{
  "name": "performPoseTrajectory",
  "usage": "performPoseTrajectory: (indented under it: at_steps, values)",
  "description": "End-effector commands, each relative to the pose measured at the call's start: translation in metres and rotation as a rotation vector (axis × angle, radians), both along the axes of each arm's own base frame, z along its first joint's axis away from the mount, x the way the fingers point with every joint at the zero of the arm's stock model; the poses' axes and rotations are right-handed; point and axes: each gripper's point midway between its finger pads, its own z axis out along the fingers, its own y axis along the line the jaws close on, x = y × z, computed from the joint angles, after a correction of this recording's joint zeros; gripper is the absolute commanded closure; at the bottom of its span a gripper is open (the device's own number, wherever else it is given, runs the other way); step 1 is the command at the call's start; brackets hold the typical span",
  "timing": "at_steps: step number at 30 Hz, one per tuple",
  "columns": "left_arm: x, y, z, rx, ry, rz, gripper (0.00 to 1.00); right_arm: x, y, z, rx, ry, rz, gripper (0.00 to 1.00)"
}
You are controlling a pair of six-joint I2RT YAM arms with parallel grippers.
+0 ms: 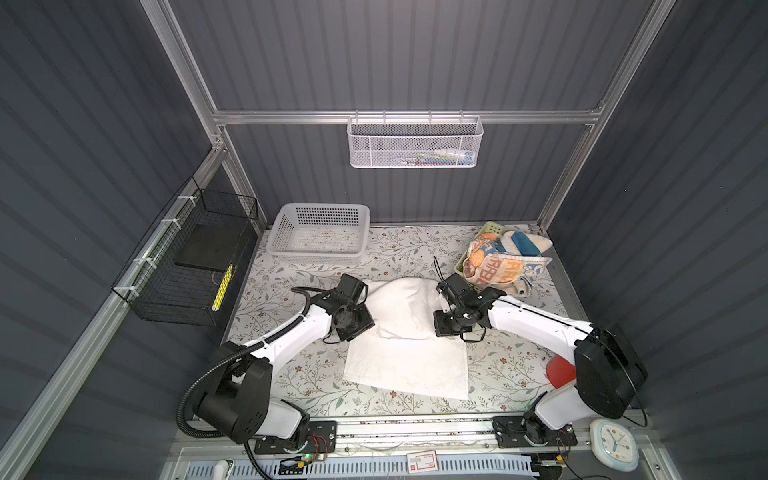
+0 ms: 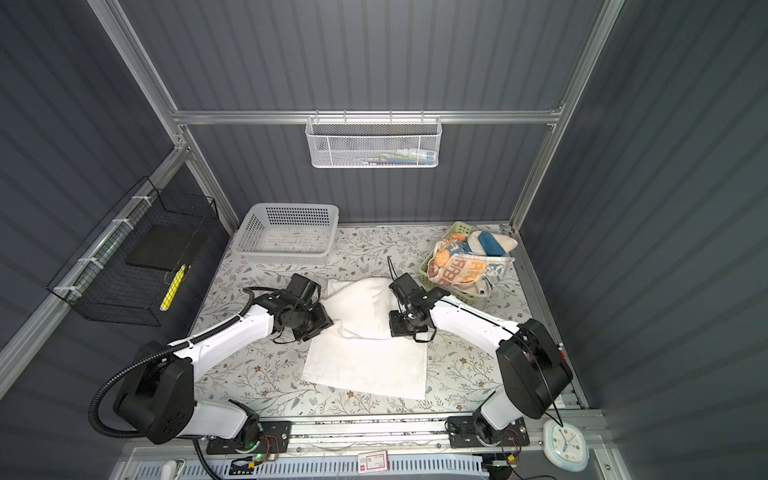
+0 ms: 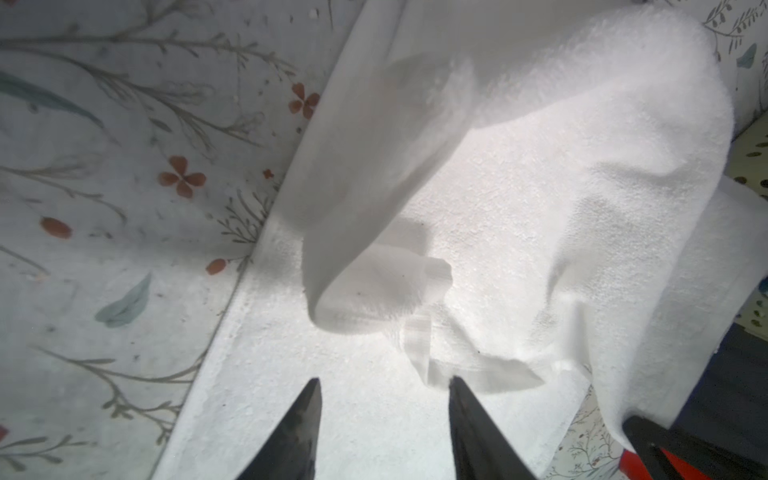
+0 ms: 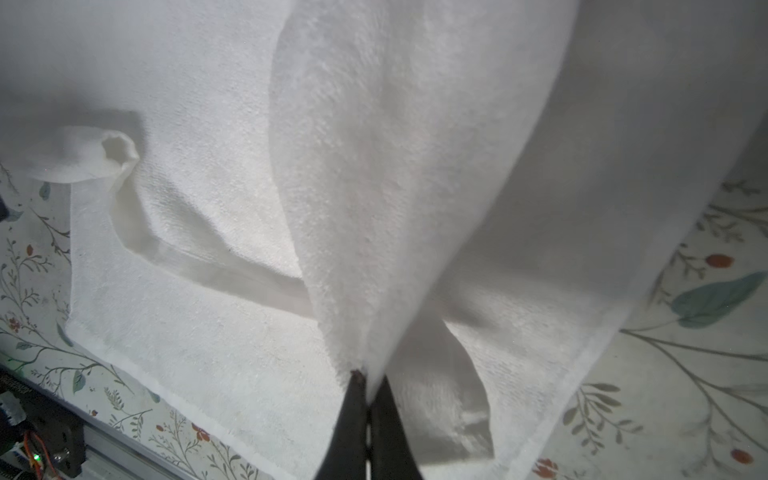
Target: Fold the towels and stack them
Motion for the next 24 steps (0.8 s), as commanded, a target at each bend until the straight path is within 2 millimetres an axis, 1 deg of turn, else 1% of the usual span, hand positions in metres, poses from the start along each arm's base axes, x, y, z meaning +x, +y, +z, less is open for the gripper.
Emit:
performPoseTrajectory:
  at_steps: [1,5,11,15,17,18,21,24]
  values:
    - [0.009,-0.007,-0.003,-0.11,0.011,0.167,0.5,-0.006,0.006,0.006,0.071,0.017,-0.032,1.0]
    - [0.015,-0.011,-0.013,-0.143,0.005,0.213,0.48,-0.01,0.001,0.008,0.087,0.01,-0.062,1.0]
    - [0.035,-0.018,-0.022,-0.137,-0.014,0.218,0.49,-0.013,-0.007,0.011,0.091,-0.005,-0.095,1.0]
    - [0.044,-0.017,-0.023,-0.108,-0.022,0.205,0.63,-0.009,-0.006,0.016,0.127,-0.001,-0.115,1.0]
    - [0.045,-0.013,-0.021,-0.094,-0.025,0.187,0.74,-0.007,-0.007,0.02,0.156,0.004,-0.128,1.0]
    - [0.045,-0.013,-0.017,-0.094,-0.034,0.177,0.8,-0.005,-0.008,0.021,0.166,0.004,-0.134,1.0]
    - [0.042,-0.002,0.002,-0.056,-0.074,0.149,1.0,-0.004,-0.011,0.026,0.192,0.011,-0.146,1.0]
    - [0.034,0.011,0.021,-0.013,-0.105,0.112,1.0,-0.002,-0.014,0.028,0.205,0.02,-0.156,1.0]
